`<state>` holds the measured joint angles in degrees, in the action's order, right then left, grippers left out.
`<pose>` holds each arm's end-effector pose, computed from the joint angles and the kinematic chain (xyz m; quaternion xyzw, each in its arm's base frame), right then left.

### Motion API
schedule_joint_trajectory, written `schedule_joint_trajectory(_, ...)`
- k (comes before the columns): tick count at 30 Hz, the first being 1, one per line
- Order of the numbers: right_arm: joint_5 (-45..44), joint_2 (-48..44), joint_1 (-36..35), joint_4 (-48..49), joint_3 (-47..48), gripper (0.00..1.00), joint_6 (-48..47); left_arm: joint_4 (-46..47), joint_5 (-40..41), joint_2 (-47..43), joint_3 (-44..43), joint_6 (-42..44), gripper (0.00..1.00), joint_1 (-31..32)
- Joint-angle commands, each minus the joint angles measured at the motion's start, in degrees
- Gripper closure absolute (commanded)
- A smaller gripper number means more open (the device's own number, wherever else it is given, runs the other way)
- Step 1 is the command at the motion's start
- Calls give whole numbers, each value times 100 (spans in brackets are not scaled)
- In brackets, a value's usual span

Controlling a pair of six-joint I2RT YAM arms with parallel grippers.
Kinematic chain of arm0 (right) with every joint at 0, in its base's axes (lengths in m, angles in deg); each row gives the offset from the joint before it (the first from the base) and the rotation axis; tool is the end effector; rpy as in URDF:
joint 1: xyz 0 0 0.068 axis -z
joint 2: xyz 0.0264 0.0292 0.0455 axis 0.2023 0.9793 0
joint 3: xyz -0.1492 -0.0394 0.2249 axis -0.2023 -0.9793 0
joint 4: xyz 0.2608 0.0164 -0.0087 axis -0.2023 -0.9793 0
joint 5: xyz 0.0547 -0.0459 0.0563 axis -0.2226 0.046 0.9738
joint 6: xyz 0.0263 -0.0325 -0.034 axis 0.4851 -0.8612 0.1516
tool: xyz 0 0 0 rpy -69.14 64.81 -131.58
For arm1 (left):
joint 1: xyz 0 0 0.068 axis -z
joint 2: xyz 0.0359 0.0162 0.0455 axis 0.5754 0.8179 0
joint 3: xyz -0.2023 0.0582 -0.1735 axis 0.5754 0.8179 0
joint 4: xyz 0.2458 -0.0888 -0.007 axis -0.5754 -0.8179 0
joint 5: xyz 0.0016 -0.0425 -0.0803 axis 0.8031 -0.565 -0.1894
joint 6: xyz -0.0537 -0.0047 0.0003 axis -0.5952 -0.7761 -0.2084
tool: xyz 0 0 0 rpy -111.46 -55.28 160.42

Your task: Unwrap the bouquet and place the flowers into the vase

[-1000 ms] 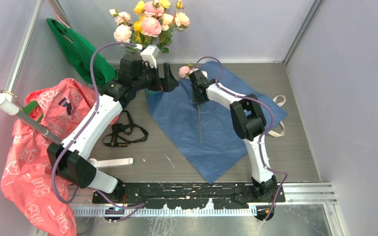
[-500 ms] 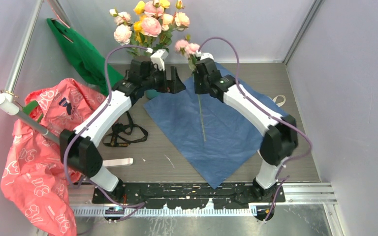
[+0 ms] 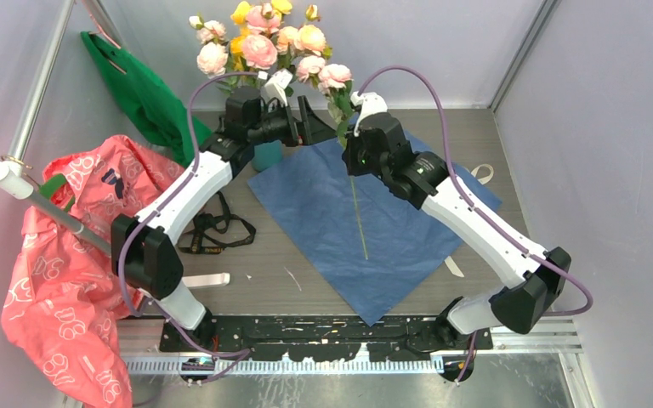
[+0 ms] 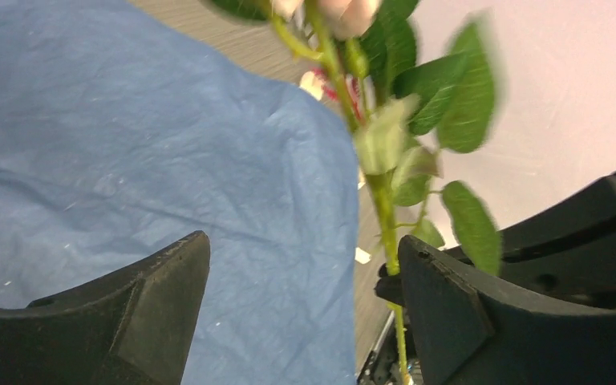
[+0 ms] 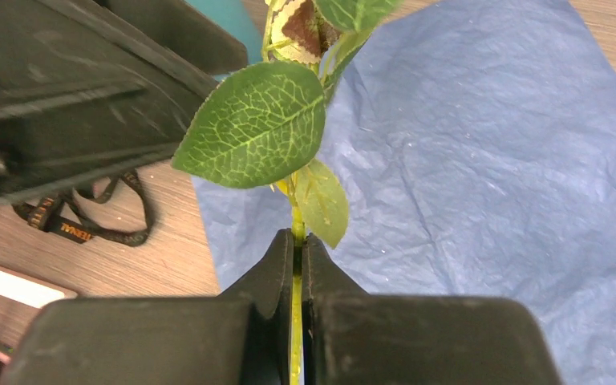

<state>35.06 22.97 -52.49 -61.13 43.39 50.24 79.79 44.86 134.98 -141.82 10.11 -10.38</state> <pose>0.2445 0.2007 0.4040 -0.1200 0.8432 0.1618 0.4984 0.3458 -0.1806 0.3743 0.0993 0.7706 -0.4901 0.3952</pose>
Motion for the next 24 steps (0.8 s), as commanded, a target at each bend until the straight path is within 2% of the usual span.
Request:
schedule_joint_trajectory(1,-489,-593,-33,96,-136,99,-196,804,-550,-415,-63,-462,14,28)
schedule_joint_trajectory(5,-702,-771,-31,52,-211,99,-289,1091,-705,-583,119,-681,15,22)
schedule_joint_trajectory(10,-511,-853,-32,70,-250,99,-234,1619,-957,-423,250,-1089,18,86)
schedule_joint_trajectory(17,-470,-989,-35,62,-309,99,-240,1566,-782,-70,114,-843,20,780)
schedule_joint_trajectory(21,-506,-1043,-40,-5,-299,99,-292,1543,-832,147,-118,-848,26,974)
schedule_joint_trajectory(24,-468,-1194,-44,-19,-336,99,-286,1451,-734,201,-160,-779,38,1021)
